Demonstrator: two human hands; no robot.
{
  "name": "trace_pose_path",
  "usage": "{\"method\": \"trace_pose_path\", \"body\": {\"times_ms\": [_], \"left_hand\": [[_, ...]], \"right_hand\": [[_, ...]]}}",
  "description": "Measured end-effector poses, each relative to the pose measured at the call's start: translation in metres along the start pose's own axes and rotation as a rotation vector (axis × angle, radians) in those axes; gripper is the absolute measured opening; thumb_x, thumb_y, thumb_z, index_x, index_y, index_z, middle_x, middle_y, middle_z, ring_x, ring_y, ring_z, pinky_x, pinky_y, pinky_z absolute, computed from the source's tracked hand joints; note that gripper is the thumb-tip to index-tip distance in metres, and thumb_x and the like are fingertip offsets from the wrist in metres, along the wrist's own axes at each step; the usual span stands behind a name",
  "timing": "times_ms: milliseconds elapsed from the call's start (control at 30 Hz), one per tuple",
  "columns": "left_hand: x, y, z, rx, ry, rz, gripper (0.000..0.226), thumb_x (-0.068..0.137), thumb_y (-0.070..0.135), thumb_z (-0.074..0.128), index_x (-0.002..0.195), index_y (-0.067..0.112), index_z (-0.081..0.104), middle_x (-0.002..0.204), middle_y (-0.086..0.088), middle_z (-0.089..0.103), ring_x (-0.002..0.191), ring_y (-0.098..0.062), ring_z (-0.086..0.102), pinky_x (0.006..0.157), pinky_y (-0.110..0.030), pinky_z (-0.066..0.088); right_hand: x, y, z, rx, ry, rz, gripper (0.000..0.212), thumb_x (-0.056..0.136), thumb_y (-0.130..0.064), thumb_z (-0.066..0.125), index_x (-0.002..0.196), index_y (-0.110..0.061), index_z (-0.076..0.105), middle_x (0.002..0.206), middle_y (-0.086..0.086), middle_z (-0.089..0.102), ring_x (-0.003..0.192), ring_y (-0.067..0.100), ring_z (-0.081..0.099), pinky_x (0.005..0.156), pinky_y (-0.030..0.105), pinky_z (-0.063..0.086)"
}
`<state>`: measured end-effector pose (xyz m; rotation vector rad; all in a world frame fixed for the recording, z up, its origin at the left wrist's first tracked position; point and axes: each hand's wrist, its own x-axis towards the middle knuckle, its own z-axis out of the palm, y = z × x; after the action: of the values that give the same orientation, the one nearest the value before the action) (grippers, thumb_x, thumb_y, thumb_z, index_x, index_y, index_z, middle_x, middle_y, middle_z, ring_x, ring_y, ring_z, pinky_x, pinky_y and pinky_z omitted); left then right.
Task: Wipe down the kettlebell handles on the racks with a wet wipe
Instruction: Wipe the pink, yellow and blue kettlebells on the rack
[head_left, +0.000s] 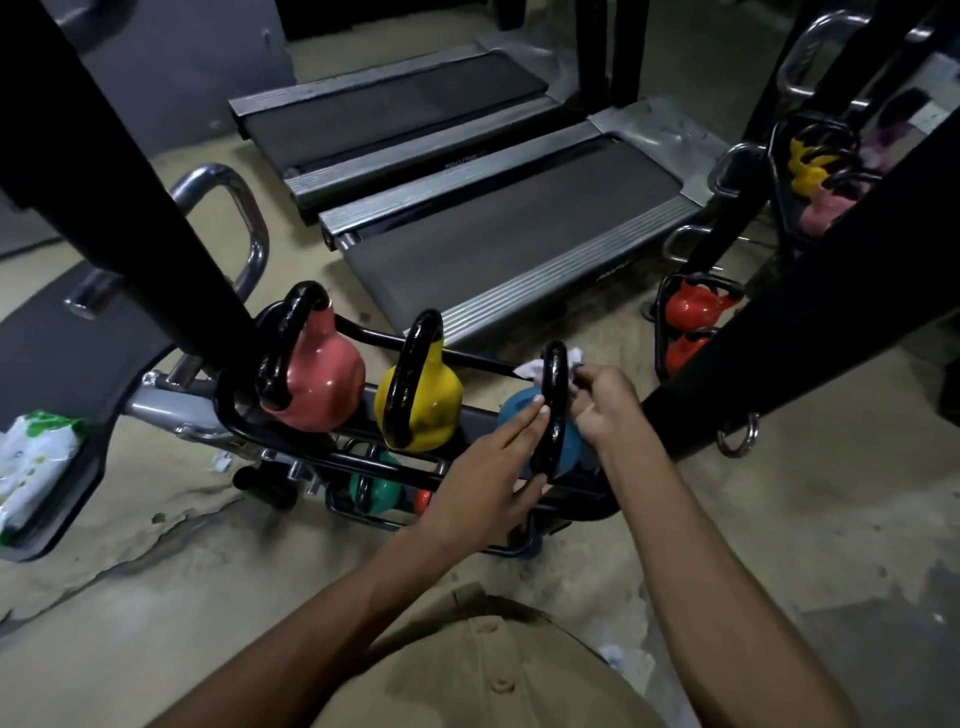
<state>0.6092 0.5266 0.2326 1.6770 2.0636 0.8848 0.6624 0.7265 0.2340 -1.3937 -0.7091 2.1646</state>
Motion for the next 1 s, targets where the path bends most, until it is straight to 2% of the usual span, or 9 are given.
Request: {"method": "trace_pose_path", "body": {"times_ms": [133, 233, 300, 433, 567, 667, 767, 867, 1000], "left_hand": [[-0.002, 0.006, 0.000, -0.022, -0.019, -0.035, 0.082, 0.100, 0.035, 0.063, 0.166, 0.025, 0.015, 0.173, 0.014, 0.008, 0.141, -0.015, 0.048, 0.113, -0.035, 0.046], [-0.003, 0.009, -0.001, -0.039, -0.017, -0.026, 0.082, 0.100, 0.033, 0.063, 0.166, 0.027, 0.015, 0.173, 0.014, 0.008, 0.130, -0.018, 0.058, 0.110, -0.036, 0.048], [-0.002, 0.009, 0.000, -0.036, -0.007, -0.026, 0.082, 0.099, 0.030, 0.064, 0.166, 0.026, 0.016, 0.173, 0.014, 0.010, 0.135, -0.014, 0.053, 0.109, -0.035, 0.049], [-0.001, 0.006, -0.001, 0.008, 0.006, -0.017, 0.081, 0.099, 0.030, 0.064, 0.165, 0.023, 0.018, 0.173, 0.014, 0.009, 0.146, -0.010, 0.042, 0.112, -0.033, 0.047], [0.001, 0.006, -0.004, 0.040, 0.004, 0.014, 0.081, 0.098, 0.028, 0.066, 0.165, 0.019, 0.021, 0.173, 0.010, 0.011, 0.146, -0.015, 0.042, 0.112, -0.034, 0.047], [0.001, 0.005, -0.005, 0.066, -0.010, 0.031, 0.083, 0.098, 0.027, 0.066, 0.165, 0.019, 0.018, 0.173, 0.007, 0.011, 0.140, -0.020, 0.049, 0.109, -0.036, 0.049], [0.001, 0.002, -0.006, 0.048, -0.016, 0.063, 0.084, 0.096, 0.024, 0.069, 0.165, 0.019, 0.022, 0.172, 0.003, 0.018, 0.139, -0.022, 0.049, 0.113, -0.034, 0.046], [0.001, 0.003, -0.008, 0.061, -0.016, 0.071, 0.083, 0.096, 0.024, 0.068, 0.165, 0.018, 0.022, 0.172, 0.002, 0.018, 0.141, -0.022, 0.047, 0.115, -0.032, 0.043], [0.001, 0.000, -0.005, 0.092, -0.012, 0.047, 0.084, 0.096, 0.026, 0.067, 0.165, 0.017, 0.018, 0.173, 0.002, 0.016, 0.139, -0.024, 0.049, 0.110, -0.036, 0.048]], "right_hand": [[-0.012, 0.003, -0.004, 0.224, -0.105, 0.143, 0.030, 0.108, -0.006, 0.034, 0.127, 0.008, 0.054, 0.107, 0.030, 0.063, 0.068, 0.038, 0.076, 0.061, 0.041, 0.065], [-0.029, 0.017, -0.011, 0.064, -0.051, -0.024, 0.026, 0.105, -0.003, 0.040, 0.112, -0.002, 0.064, 0.091, 0.018, 0.063, 0.079, 0.029, 0.064, 0.073, 0.033, 0.058], [-0.041, 0.022, -0.006, -0.241, 0.081, -0.335, 0.020, 0.102, -0.006, 0.049, 0.093, -0.010, 0.066, 0.085, 0.010, 0.066, 0.079, 0.022, 0.061, 0.069, 0.029, 0.053], [-0.029, 0.005, 0.013, -0.922, 0.115, -0.775, 0.023, 0.104, -0.033, 0.055, 0.100, -0.016, 0.070, 0.095, 0.000, 0.073, 0.089, 0.016, 0.067, 0.075, 0.031, 0.050], [0.002, -0.038, 0.040, -1.670, -0.132, -0.753, 0.025, 0.096, -0.015, 0.052, 0.097, -0.002, 0.072, 0.103, 0.018, 0.073, 0.098, 0.037, 0.066, 0.081, 0.039, 0.050], [-0.004, -0.056, 0.069, -2.296, -0.377, -0.606, 0.021, 0.092, -0.021, 0.054, 0.086, -0.008, 0.069, 0.097, 0.015, 0.072, 0.090, 0.035, 0.067, 0.078, 0.038, 0.056], [-0.021, -0.053, 0.092, -2.666, -0.442, -0.551, 0.010, 0.092, -0.018, 0.056, 0.083, -0.016, 0.061, 0.082, 0.005, 0.061, 0.079, 0.028, 0.064, 0.065, 0.037, 0.054], [-0.035, -0.054, 0.099, -2.744, -0.428, -0.630, 0.006, 0.092, -0.017, 0.058, 0.085, -0.017, 0.059, 0.078, 0.001, 0.052, 0.079, 0.028, 0.061, 0.061, 0.034, 0.045], [-0.032, -0.058, 0.071, -2.355, -0.247, -0.809, 0.022, 0.091, -0.028, 0.062, 0.096, -0.010, 0.074, 0.098, 0.009, 0.062, 0.092, 0.032, 0.064, 0.073, 0.038, 0.055]]}}
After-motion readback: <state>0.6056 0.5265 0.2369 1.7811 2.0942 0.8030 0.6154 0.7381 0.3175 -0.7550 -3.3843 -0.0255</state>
